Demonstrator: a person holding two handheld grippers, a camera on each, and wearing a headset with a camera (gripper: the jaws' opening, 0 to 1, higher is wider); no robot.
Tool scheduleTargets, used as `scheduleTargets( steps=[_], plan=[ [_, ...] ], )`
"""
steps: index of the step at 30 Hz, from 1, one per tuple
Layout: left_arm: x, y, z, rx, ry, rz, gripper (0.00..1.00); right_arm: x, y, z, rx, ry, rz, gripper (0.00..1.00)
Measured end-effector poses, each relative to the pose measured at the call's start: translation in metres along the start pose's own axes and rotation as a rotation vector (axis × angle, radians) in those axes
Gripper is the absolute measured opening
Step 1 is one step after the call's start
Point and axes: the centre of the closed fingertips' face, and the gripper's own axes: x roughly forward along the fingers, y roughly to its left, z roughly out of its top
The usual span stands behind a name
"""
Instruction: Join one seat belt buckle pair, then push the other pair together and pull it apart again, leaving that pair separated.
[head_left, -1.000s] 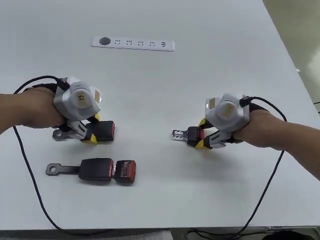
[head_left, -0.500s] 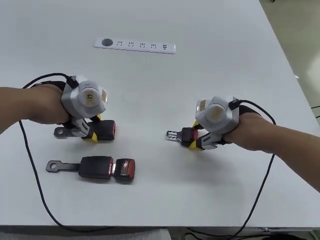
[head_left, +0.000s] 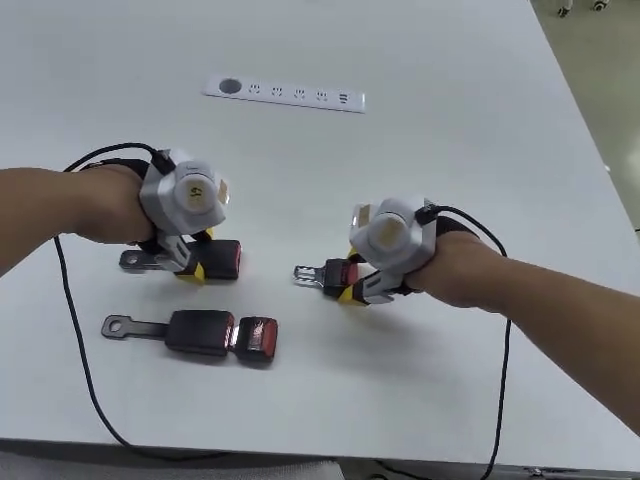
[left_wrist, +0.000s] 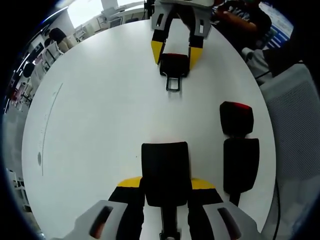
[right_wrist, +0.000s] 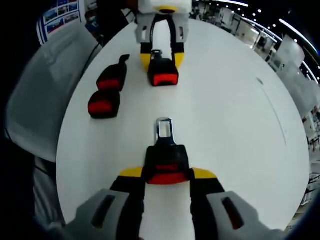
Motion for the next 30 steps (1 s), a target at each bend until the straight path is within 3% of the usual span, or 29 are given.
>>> scheduleTargets(
  steps=[16,24,30],
  plan=[
    [0.001,0.0,0.001,0.051,-0.008,-0.013,0.33,0.029,-0.003,0.054,-0.016,-0.043,0.012,0.35],
    [0.002,0.002,0.0,0.056,-0.013,-0.02,0.33,0.031,-0.005,0.059,-0.02,-0.05,0.013,0.35],
    [0.004,0.002,0.002,0.096,0.017,-0.024,0.33,0.034,-0.003,0.068,-0.034,-0.08,0.019,0.35]
  ],
)
